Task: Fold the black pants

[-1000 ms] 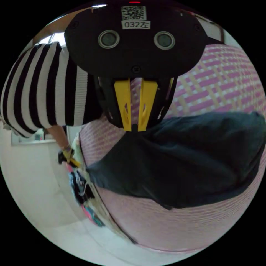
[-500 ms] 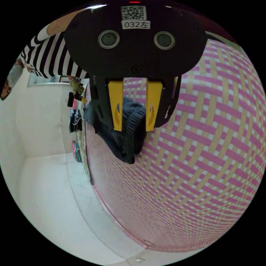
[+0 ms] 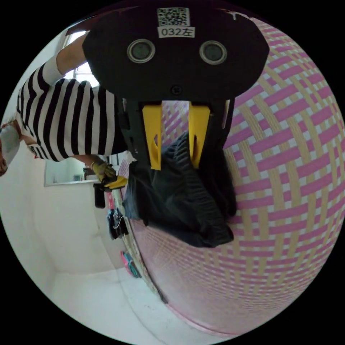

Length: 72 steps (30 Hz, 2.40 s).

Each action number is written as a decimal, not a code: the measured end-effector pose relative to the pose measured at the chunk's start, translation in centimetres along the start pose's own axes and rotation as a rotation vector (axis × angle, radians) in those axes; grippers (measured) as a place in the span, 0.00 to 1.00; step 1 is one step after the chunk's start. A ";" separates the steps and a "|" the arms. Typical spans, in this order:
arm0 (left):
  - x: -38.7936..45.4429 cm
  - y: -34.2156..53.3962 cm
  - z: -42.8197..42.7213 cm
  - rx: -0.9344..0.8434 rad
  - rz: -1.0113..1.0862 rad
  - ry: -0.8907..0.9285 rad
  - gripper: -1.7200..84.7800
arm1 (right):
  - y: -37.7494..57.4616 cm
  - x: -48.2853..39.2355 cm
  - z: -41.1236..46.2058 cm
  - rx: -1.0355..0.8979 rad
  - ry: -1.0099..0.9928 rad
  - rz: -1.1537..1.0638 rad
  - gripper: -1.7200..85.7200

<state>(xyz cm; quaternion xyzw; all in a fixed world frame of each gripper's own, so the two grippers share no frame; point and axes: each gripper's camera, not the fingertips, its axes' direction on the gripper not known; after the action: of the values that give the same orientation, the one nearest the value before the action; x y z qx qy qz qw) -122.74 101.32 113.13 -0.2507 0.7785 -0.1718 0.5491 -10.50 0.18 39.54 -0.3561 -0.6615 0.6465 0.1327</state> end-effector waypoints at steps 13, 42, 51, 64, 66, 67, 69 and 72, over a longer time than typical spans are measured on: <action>3.2 5.9 -8.7 -0.211 0.249 0.132 0.04 | -1.6 6.3 6.9 -0.208 0.046 0.023 0.09; 2.7 18.0 -2.7 -0.075 -0.091 0.164 0.09 | 3.5 17.1 14.7 -0.311 0.036 -0.048 0.09; 3.1 15.9 -2.2 0.271 -0.269 -0.013 0.12 | 4.3 13.2 17.8 -0.371 0.114 -0.293 0.09; 6.3 8.5 2.5 0.458 -0.109 -0.107 0.04 | 4.9 15.1 20.6 -0.422 0.142 -0.250 0.09; 4.1 8.0 3.5 0.498 -0.205 -0.137 0.02 | 5.0 15.5 21.2 -0.438 0.147 -0.238 0.09; 3.2 7.6 4.2 0.491 -0.234 -0.130 0.01 | 5.0 15.7 21.3 -0.440 0.142 -0.232 0.09; 0.5 5.6 7.4 0.424 -0.329 -0.113 0.02 | 4.8 16.3 21.4 -0.446 0.114 -0.205 0.09; 0.0 5.7 8.3 0.473 -0.401 -0.168 0.03 | 4.4 16.0 21.4 -0.465 0.104 -0.209 0.09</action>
<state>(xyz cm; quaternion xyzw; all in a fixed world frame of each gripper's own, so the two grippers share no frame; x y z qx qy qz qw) -116.10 106.02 107.26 -0.2777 0.6040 -0.4317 0.6096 -34.15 -6.18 28.02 -0.3394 -0.8179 0.4407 0.1470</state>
